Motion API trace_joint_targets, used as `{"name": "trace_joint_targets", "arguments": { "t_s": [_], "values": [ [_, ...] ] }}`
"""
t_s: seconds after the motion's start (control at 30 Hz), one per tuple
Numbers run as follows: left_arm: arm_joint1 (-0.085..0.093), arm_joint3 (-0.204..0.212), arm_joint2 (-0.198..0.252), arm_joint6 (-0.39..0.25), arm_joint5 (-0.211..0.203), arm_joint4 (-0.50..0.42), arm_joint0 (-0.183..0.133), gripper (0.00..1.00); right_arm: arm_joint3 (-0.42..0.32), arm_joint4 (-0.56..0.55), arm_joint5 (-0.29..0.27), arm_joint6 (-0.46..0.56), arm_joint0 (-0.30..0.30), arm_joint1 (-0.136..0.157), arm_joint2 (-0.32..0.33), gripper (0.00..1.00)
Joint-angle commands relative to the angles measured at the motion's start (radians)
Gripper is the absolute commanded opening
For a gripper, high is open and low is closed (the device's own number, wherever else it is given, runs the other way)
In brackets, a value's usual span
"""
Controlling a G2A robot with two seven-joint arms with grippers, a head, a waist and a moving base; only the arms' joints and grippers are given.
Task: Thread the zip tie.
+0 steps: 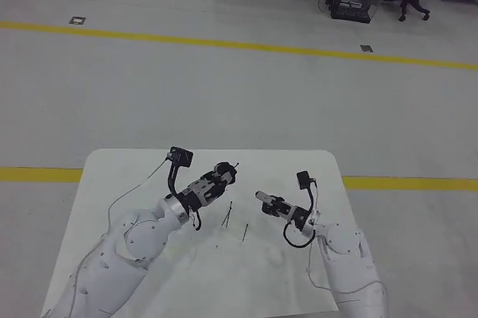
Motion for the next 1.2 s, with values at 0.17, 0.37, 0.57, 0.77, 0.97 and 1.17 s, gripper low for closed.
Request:
{"name": "trace_joint_targets", "arguments": {
  "t_s": [0.17, 0.37, 0.57, 0.77, 0.97, 1.17],
  "values": [
    [0.000, 0.000, 0.000, 0.000, 0.000, 0.000, 0.000, 0.00, 0.027, -0.037, 0.008, 0.028, 0.057, -0.003, -0.117, 1.00],
    [0.000, 0.000, 0.000, 0.000, 0.000, 0.000, 0.000, 0.00, 0.087, -0.075, 0.058, 0.029, 0.100, -0.003, -0.178, 1.00],
    [0.000, 0.000, 0.000, 0.000, 0.000, 0.000, 0.000, 0.00, 0.087, -0.075, 0.058, 0.029, 0.100, -0.003, -0.178, 1.00],
    [0.000, 0.000, 0.000, 0.000, 0.000, 0.000, 0.000, 0.00, 0.109, -0.146, 0.025, -0.006, 0.106, -0.004, -0.236, 1.00],
    [0.000, 0.000, 0.000, 0.000, 0.000, 0.000, 0.000, 0.00, 0.194, -0.206, 0.008, -0.045, 0.155, -0.006, -0.291, 1.00],
    [0.000, 0.000, 0.000, 0.000, 0.000, 0.000, 0.000, 0.00, 0.237, -0.224, 0.004, -0.076, 0.181, -0.005, -0.313, 1.00]
  ]
}}
